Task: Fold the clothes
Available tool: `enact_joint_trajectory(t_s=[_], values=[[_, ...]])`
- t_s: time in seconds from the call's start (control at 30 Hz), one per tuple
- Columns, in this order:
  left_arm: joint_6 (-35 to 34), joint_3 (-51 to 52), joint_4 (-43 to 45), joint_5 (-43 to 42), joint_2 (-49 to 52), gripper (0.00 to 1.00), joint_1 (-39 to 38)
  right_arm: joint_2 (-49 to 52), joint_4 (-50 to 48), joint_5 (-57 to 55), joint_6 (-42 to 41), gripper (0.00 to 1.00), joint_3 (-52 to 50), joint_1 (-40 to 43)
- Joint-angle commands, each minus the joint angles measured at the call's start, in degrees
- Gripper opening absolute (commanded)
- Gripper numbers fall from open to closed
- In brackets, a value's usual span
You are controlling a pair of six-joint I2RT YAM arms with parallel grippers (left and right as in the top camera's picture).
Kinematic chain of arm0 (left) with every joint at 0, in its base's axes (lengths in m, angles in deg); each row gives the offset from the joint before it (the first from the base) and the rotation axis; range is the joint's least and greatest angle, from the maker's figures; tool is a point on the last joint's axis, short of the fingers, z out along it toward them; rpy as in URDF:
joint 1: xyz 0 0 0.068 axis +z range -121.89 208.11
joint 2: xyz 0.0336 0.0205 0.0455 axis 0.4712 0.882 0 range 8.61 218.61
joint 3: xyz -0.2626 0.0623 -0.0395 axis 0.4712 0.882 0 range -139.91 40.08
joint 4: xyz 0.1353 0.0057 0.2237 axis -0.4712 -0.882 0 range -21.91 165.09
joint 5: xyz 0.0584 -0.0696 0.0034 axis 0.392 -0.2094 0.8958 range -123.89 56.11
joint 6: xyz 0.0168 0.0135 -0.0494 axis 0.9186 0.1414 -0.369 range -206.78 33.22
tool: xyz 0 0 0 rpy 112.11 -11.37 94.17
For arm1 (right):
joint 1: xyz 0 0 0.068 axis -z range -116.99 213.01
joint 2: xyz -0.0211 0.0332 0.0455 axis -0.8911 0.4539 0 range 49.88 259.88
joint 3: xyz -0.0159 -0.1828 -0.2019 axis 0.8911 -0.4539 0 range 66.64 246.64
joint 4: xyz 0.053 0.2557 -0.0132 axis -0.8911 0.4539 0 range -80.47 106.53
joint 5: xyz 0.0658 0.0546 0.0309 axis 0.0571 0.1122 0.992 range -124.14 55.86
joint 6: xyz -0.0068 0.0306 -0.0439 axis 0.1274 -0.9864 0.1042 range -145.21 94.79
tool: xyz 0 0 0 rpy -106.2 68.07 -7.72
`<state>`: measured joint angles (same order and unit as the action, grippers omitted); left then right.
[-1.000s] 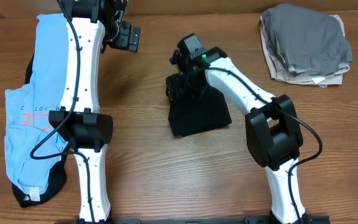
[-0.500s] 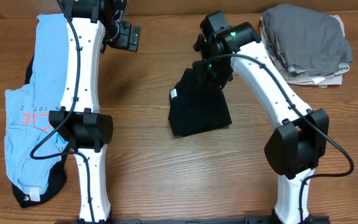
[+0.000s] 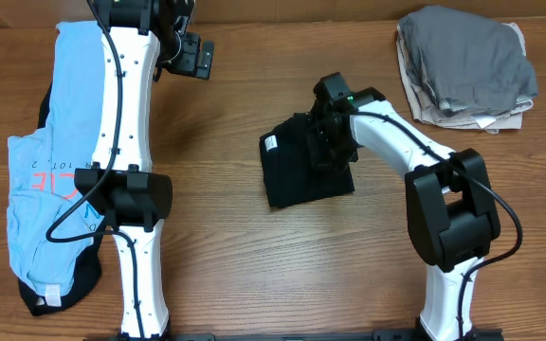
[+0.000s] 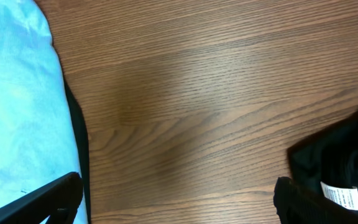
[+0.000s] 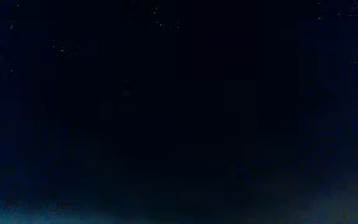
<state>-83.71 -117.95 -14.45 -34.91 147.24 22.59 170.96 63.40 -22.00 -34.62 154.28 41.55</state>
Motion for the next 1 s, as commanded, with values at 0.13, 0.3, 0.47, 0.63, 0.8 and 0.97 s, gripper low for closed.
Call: enact_joint_trajectory(t_s=[0.13, 0.3, 0.47, 0.63, 0.8, 0.97], values=[[-1.0, -0.6, 0.3, -0.5, -1.0, 1.00, 0.4, 0.4, -1.6, -4.8, -0.3, 0.09, -4.5, 9.5], [-1.9, -0.6, 0.6, -0.5, -1.0, 1.00, 0.3, 0.4, -1.5, -4.6, 2.9, 0.10, -4.3, 16.1], [-1.9, -0.6, 1.0, -0.5, -1.0, 1.00, 0.3, 0.1, 3.0, -3.5, 5.6, 0.39, 0.0, 19.3], [-1.9, -0.6, 1.2, -0.5, -1.0, 1.00, 0.4, -4.7, 10.5, -3.5, 4.7, 0.60, 10.6, 17.1], [-2.2, -0.6, 2.5, -0.5, -1.0, 1.00, 0.6, -8.0, 13.8, -7.3, 4.8, 0.76, 15.7, 8.3], [-4.0, -0.6, 3.5, -0.5, -1.0, 1.00, 2.1, -4.4, 14.0, -15.3, 3.5, 0.80, 14.6, 0.8]])
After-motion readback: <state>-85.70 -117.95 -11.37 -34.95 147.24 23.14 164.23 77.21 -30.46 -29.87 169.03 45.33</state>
